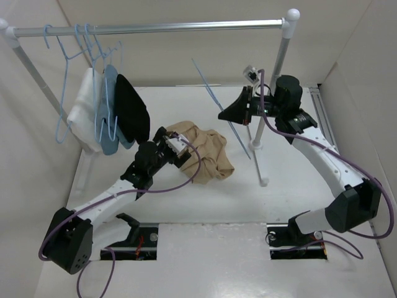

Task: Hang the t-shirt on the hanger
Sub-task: Grab a hanger with the right arm, then place tshirt on hanger

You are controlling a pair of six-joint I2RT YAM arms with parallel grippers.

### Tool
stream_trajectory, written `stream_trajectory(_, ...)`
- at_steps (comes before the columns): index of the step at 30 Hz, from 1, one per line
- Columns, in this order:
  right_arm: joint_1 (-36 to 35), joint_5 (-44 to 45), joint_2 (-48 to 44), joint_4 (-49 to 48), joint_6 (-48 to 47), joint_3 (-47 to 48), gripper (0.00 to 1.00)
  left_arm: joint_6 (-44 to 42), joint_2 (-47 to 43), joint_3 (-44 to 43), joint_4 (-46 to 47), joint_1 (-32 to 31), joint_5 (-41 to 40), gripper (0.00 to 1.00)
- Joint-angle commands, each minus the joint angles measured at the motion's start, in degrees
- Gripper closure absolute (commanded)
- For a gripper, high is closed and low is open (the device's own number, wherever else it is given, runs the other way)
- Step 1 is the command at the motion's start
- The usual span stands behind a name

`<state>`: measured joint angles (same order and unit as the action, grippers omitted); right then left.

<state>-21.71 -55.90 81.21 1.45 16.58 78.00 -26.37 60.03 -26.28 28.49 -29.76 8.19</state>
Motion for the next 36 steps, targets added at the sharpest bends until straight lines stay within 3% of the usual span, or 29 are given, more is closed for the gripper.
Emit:
stream_trajectory(1,2.81,-5.18,-4.21,-2.86,-2.69,-3.89,1.0,-6.92,-0.36,0.96,8.93,0.14,3.06,0.08)
stream_trajectory(3,4.04,-5.18,-4.92,-2.86,-2.69,-8.64,1.0,-9.57,3.66,-0.25,7.66,1.28,4.46,0.08)
stream_trajectory(5,5.1,-4.66,-6.14,-2.86,-3.22,-11.97,1.0,-9.58,7.54,-7.85,-5.37,3.38,12.09,0.06)
stream_trajectory(8,5.63,-4.04,-6.67,-2.86,-4.71,-13.92,1.0,-12.55,13.26,-13.77,-16.58,3.39,22.9,0.02)
stream_trajectory(14,7.21,-4.56,-7.37,-2.34,-6.73,-14.98,1.0,-13.61,23.1,-18.45,-21.01,0.93,23.1,0.0)
stream_trajectory(16,7.74,-4.57,-8.16,-2.33,-7.44,-16.64,1.0,-19.75,23.72,-19.07,-24.35,0.15,24.42,0.02)
stream_trajectory(19,9.14,-4.04,-9.83,-2.33,-7.44,-18.22,1.0,-31.31,24.34,-18.37,-30.83,-4.59,21.45,0.22)
stream_trajectory(21,9.94,-4.04,-10.55,-1.81,-7.97,-18.23,1.0,-35.75,24.34,-17.05,-33.58,-6.97,17.94,0.45)
stream_trajectory(22,10.55,-4.04,-11.15,-1.81,-7.97,-18.23,1.0,-37.33,24.34,-16.09,-34.46,-8.37,17.4,0.81)
stream_trajectory(23,11.16,-4.04,-11.77,-1.81,-7.97,-18.23,1.0,-39.09,24.34,-15.47,-35.08,-8.39,17.39,0.99)
stream_trajectory(25,11.17,-4.04,-12.47,-1.28,-7.97,-18.23,1.0,-42.16,22.68,-14.86,-37.53,-8.39,16.86,1.0)
stream_trajectory(27,11.78,-4.04,-13.18,-1.28,-8.49,-18.23,1.0,-50.14,21.28,-15.55,-48.4,-8.39,16.86,1.0)
stream_trajectory(29,12.4,-4.04,-13.8,-0.75,-8.49,-18.23,1.0,-64.8,18.64,-17.73,-58.67,-6.12,16.86,1.0)
stream_trajectory(30,12.4,-4.04,-14.41,-0.05,-9.1,-18.23,1.0,-73.3,17.67,-18.36,-71.25,-4.01,16.86,1.0)
stream_trajectory(31,13.01,-4.04,-14.93,0.74,-9.11,-18.23,1.0,-81.39,14.97,-18.37,-76.86,-1.82,14.25,1.0)
stream_trajectory(32,13.01,-4.04,-14.94,0.74,-9.72,-18.23,1.0,-95.83,13.2,-18.89,-81.96,1.6,12.92,1.0)
stream_trajectory(34,13.54,-3.52,-15.47,2.41,-10.43,-18.23,1.0,-102.72,9.23,-18.37,-91.84,2.34,10.97,0.98)
stream_trajectory(36,13.54,-3.51,-15.47,3.2,-11.04,-18.23,1.0,-102.41,3.01,-16.54,-93.35,1.73,13.08,0.82)
